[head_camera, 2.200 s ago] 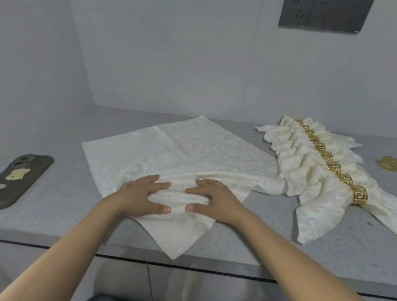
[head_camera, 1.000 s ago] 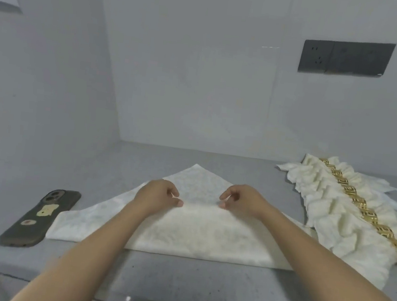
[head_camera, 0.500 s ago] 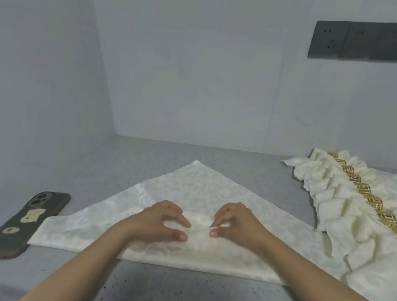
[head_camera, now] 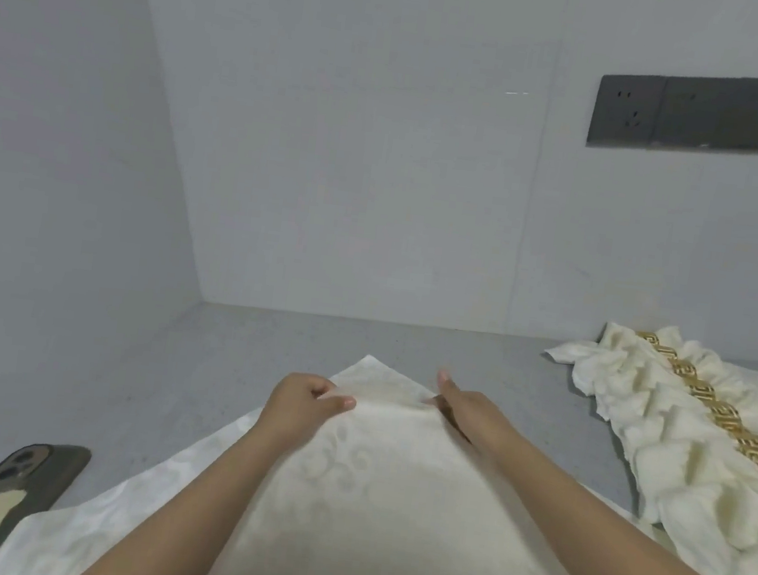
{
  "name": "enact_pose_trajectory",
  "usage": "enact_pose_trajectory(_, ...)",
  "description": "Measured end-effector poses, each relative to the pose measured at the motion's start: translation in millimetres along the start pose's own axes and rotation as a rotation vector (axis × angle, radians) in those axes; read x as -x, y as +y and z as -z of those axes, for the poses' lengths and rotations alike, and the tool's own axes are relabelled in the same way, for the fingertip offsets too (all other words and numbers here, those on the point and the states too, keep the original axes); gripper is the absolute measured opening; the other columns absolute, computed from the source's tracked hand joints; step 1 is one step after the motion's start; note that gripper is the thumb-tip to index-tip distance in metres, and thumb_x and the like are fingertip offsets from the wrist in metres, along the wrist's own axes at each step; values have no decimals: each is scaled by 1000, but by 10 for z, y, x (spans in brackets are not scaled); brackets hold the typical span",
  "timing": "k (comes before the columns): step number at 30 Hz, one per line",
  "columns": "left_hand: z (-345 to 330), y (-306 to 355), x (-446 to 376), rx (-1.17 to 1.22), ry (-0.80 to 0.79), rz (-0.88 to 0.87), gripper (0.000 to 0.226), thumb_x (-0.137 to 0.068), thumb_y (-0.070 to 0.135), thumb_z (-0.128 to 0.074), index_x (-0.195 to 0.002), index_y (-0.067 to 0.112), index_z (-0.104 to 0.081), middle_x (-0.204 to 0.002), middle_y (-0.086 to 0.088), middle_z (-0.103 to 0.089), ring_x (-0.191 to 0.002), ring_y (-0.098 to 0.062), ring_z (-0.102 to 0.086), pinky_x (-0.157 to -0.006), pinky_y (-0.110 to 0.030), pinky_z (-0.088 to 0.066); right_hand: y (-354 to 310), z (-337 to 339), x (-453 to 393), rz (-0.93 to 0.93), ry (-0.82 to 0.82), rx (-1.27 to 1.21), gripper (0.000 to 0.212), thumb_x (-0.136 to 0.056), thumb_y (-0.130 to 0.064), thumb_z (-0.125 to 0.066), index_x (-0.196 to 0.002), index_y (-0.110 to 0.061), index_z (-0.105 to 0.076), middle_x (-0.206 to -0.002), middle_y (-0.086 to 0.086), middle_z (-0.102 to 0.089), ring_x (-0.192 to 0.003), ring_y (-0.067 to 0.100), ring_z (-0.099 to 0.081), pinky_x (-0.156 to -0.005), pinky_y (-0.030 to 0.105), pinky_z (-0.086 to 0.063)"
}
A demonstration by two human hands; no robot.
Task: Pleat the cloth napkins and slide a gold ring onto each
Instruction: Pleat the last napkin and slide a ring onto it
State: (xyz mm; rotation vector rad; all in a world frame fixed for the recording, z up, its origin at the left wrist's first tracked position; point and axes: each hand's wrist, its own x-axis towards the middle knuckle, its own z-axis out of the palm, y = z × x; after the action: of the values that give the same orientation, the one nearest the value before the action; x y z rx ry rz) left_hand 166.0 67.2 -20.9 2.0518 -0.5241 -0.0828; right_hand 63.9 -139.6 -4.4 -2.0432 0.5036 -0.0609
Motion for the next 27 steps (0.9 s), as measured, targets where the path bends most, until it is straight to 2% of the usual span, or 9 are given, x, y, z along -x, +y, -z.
enact_pose_trajectory(4, -138, -139, -288, -116, 104, 31, 50, -77, 25, -76, -58, 14, -31, -58, -1, -27, -52, -15, -25, -50, -27, -18, 156, -108, -257, 76, 89, 86, 35, -87, -42, -61, -65, -19, -45, -65, 0, -42, -56, 14, -40, -57, 25, -28)
enact_pose_trajectory(7, -233, -207, -478, -177, 148, 77, 52, -76, 29, -75, -56, 18, -29, -57, -1, -30, -54, -19, -28, -55, -29, -23, 189, -222, -471, 56, 264, 309, 36, -86, -33, -61, -61, -21, -38, -60, -6, -44, -61, 15, -45, -62, 27, -34)
enact_pose_trajectory(10, -331, -258, -653, -310, 193, 90, 52, -77, 32, -74, -53, 20, -30, -52, 2, -32, -48, -20, -33, -59, -30, -30, 178, -300, -658, 92, 383, 411, 38, -89, -37, -59, -59, -25, -39, -69, -7, -48, -83, 19, -49, -76, 30, -35)
enact_pose_trajectory(12, -373, -315, -736, -355, 237, 93, 48, -79, 30, -74, -57, 17, -33, -52, -1, -40, -50, -19, -38, -61, -29, -34, 215, -353, -760, 127, 376, 483, 26, -91, -41, -56, -70, -26, -50, -87, -5, -53, -99, 20, -46, -83, 30, -34)
enact_pose_trajectory(13, -376, -346, -750, -386, 239, 81, 33, -81, 31, -72, -58, 20, -51, -59, -3, -50, -56, -19, -43, -64, -29, -36, 227, -384, -795, 156, 380, 538, 20, -93, -43, -52, -84, -25, -57, -98, -5, -55, -105, 19, -45, -86, 30, -32)
enact_pose_trajectory(14, -392, -389, -775, -443, 243, 50, 24, -84, 32, -69, -75, 10, -65, -72, -3, -59, -68, -19, -50, -70, -30, -37, 244, -404, -832, 175, 388, 599, 23, -94, -45, -49, -98, -24, -58, -107, -5, -55, -108, 19, -43, -88, 30, -31)
enact_pose_trajectory(16, -400, -458, -785, -505, 233, 6, 18, -89, 35, -62, -94, 18, -63, -94, 4, -59, -95, -18, -51, -82, -30, -33, 268, -433, -887, 207, 415, 661, 31, -95, -45, -45, -114, -22, -54, -116, -4, -54, -112, 19, -42, -91, 30, -31)
enact_pose_trajectory(20, -347, -497, -761, -419, 236, 32, 18, -87, 33, -66, -96, 22, -53, -94, 7, -53, -97, -15, -43, -86, -29, -32, 280, -505, -887, 214, 417, 684, 37, -97, -45, -42, -119, -18, -51, -118, 0, -54, -110, 20, -43, -92, 30, -32)
enact_pose_trajectory(27, -107, -544, -415, -489, 189, 117, 23, -87, 32, -65, -105, 21, -56, -103, 3, -51, -103, -20, -51, -90, -33, -43, 242, -675, -608, 307, 340, 657, 38, -97, -43, -44, -120, -15, -51, -117, 4, -50, -107, 21, -47, -88, 27, -37)
